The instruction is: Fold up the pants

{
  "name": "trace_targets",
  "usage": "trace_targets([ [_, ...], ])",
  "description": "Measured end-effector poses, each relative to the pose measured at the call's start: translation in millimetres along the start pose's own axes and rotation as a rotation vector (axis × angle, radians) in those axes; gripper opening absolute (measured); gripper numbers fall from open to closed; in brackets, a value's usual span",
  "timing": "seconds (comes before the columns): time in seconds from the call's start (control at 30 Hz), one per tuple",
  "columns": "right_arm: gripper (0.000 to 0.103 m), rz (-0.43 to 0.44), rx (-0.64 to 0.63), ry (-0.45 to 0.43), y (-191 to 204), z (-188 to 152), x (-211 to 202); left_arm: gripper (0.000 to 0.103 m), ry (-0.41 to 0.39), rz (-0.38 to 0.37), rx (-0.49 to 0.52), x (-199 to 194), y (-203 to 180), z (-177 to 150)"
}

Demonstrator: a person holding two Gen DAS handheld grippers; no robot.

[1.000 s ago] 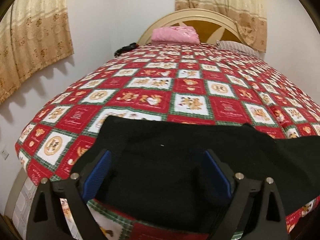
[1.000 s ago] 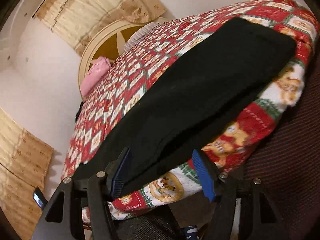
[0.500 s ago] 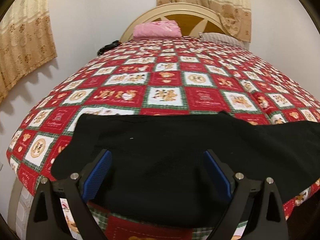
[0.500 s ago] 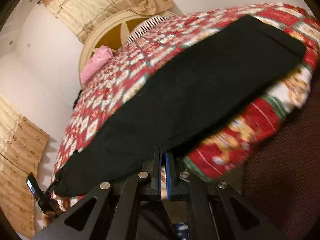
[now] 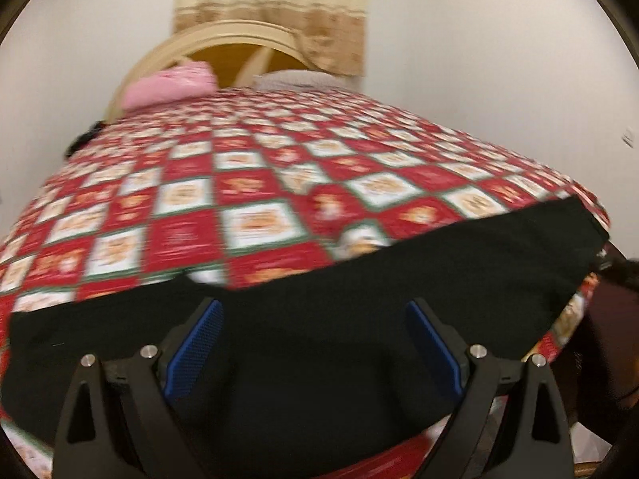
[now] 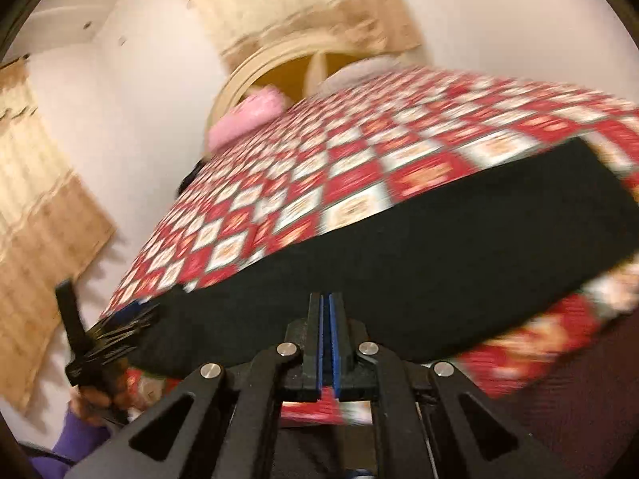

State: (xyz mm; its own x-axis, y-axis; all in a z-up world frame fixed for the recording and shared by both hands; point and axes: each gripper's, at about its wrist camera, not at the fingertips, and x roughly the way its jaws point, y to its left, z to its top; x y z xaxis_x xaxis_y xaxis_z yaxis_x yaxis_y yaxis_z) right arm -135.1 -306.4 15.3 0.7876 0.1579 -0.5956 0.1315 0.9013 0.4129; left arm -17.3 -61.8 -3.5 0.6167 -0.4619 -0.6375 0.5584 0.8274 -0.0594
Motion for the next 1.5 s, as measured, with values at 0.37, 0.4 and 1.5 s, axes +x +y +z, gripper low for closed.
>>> trace_targets([
  [0.37,0.003,0.095,0.06,0.272,0,-52,47,0.095,0.089,-0.031,0.1,27,-36,-34],
  [0.4,0.003,0.104,0.064,0.298,2,-55,49,0.095,0.089,-0.025,0.122,22,-37,-38],
  [1.5,0.087,-0.204,0.171,-0.36,-93,31,-103,0.097,-0.013,0.312,-0.224,-41,127,-32],
])
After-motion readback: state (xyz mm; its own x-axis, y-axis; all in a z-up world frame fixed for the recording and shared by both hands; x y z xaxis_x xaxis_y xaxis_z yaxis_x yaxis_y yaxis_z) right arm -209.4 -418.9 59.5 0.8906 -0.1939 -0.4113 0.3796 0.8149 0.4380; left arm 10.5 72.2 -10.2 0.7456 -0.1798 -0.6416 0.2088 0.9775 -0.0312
